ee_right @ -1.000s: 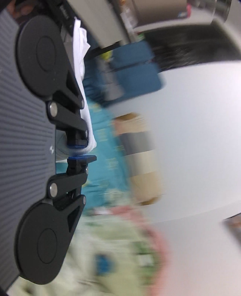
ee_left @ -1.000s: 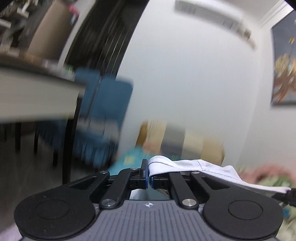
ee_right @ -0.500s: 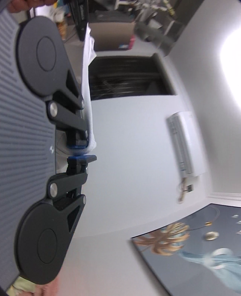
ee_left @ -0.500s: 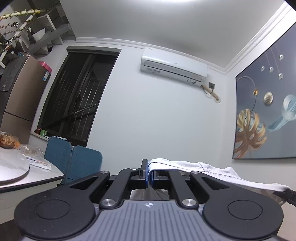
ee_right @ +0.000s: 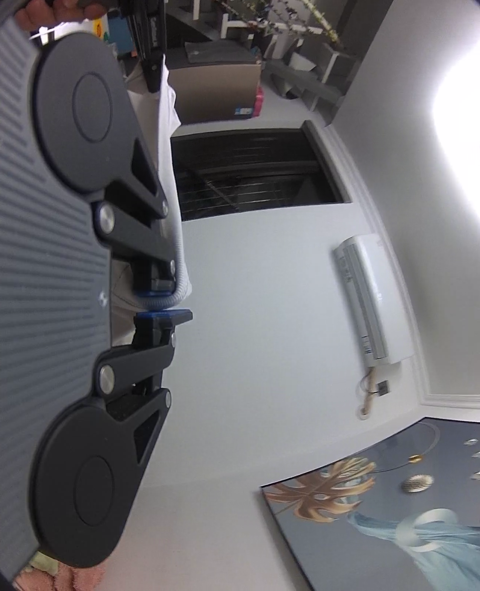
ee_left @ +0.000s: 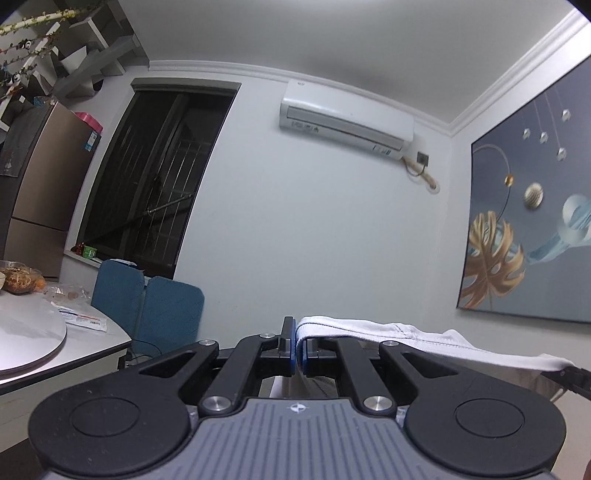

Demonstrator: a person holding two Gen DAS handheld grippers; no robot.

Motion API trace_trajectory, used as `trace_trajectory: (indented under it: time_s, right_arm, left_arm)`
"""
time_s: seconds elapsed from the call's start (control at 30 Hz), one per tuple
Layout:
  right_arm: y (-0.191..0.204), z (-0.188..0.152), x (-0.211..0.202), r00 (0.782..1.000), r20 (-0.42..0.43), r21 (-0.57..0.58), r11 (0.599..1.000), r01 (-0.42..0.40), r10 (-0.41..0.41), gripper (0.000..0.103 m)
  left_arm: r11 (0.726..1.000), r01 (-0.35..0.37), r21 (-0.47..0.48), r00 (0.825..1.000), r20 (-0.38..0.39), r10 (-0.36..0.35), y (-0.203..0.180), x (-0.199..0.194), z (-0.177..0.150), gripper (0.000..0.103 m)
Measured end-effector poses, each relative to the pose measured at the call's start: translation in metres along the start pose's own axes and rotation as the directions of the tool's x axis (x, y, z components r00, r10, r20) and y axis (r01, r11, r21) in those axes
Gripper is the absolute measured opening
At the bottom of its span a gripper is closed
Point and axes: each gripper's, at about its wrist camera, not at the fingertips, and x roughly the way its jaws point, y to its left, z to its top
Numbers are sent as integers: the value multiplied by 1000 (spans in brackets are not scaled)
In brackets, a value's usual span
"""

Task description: Fold clothes

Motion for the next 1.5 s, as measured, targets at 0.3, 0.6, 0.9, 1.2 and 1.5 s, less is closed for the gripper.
trace_trajectory:
  time_s: [0.3, 0.6, 0.9, 1.2, 1.5]
  right_arm:
    - [-36, -89, 77, 988, -141, 92, 994, -51, 64, 10]
    - [-39, -214, 109, 952, -271, 175, 979, -99, 145, 10]
    - [-52, -334, 126, 898, -402, 225, 970, -95, 181, 10]
    - [-79, -384, 141, 849, -484, 282, 956, -75, 210, 10]
    - [-81, -389, 146, 837, -496, 283, 954, -99, 234, 10]
  left_arm:
    - [998, -3, -56, 997, -73, -1, 37, 86, -105, 4]
    - [997, -73, -7, 970, -233, 69, 98, 101, -252, 4]
    - [997, -66, 51, 927, -367, 80, 133, 124, -378, 5]
    - [982, 45, 185, 885, -463, 47, 129, 138, -453, 37]
    - [827, 229, 513, 906, -422, 11, 95, 111, -469, 63]
